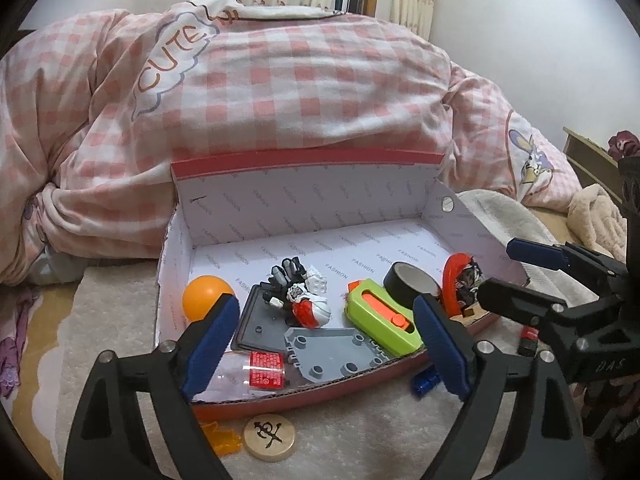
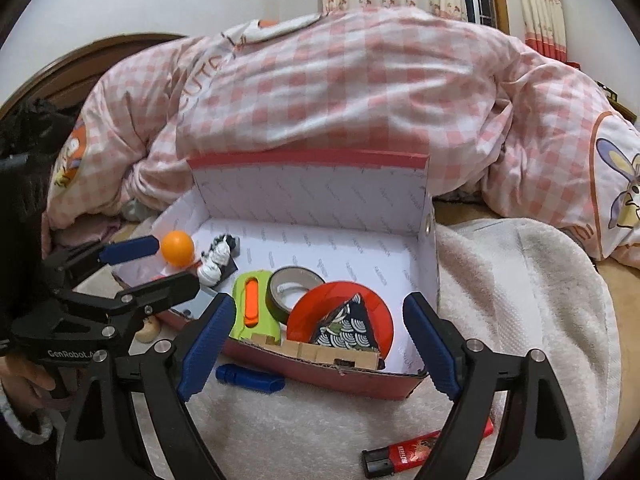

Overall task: Organize objects
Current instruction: 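Lower the plate into the box with the left tool while the right tool lowers the wood, then open both tools and withdraw them from the shoebox, then grasp the wooden chess disc with the left tool while the right tool grasps the red tube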

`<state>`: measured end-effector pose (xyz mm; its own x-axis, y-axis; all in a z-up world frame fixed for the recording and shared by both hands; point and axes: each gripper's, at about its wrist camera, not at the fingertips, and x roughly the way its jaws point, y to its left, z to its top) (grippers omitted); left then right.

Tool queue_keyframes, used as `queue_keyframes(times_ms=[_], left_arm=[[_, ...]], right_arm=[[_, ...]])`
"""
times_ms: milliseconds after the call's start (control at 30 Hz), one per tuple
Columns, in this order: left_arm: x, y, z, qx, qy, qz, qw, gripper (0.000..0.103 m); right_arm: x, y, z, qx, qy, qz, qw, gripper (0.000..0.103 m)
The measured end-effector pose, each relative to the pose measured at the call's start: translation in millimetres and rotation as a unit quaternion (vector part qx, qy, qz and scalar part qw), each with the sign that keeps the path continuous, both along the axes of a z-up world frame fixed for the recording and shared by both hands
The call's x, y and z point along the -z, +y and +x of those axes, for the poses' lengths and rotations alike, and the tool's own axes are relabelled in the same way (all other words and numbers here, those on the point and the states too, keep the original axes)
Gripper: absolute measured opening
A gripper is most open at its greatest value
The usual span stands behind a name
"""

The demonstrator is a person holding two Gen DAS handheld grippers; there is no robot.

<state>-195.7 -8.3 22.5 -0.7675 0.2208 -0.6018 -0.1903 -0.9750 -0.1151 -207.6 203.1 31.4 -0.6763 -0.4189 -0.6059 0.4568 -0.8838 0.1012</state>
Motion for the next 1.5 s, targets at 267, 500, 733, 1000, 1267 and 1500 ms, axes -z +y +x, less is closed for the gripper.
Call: queue_keyframes(times_ms=[267, 500, 733, 1000, 1267, 1500], left_arm=[[-17.2, -7.1, 13.8, 0.008, 0.020, 0.012, 0.9997, 0.103], [-21.7, -17.8, 29.5, -0.002, 0.023, -0.002, 0.9997, 0.103], [-24.9, -35.6, 50.5, -0.024, 0.024, 0.026, 0.9991, 0.103], [-10.5, -32.7, 71.6, -0.028, -0.016, 0.044, 0.9985, 0.103], [7.9, -18.3, 69.2, -0.027, -0.040, 0.029, 0.9984, 0.087], [30.5, -13.4, 53.2, -0.051, -0.089, 0.011, 0.9947, 0.043]], right_arm=[[-17.2, 16.5, 10.6, -0.010, 0.010, -0.032, 0.999, 0.088], [-27.7, 43.7, 11.3, 0.020, 0.013, -0.020, 0.999, 0.088], [-22.5, 59.2, 13.7, 0.023, 0.003, 0.004, 1.000, 0.087], [-7.1, 69.0, 29.5, 0.018, -0.007, 0.056, 0.998, 0.087], [-4.9, 78.8, 44.5, 0.014, -0.012, 0.061, 0.998, 0.087], [-2.0, 73.8, 49.6, -0.013, -0.024, 0.059, 0.998, 0.087]])
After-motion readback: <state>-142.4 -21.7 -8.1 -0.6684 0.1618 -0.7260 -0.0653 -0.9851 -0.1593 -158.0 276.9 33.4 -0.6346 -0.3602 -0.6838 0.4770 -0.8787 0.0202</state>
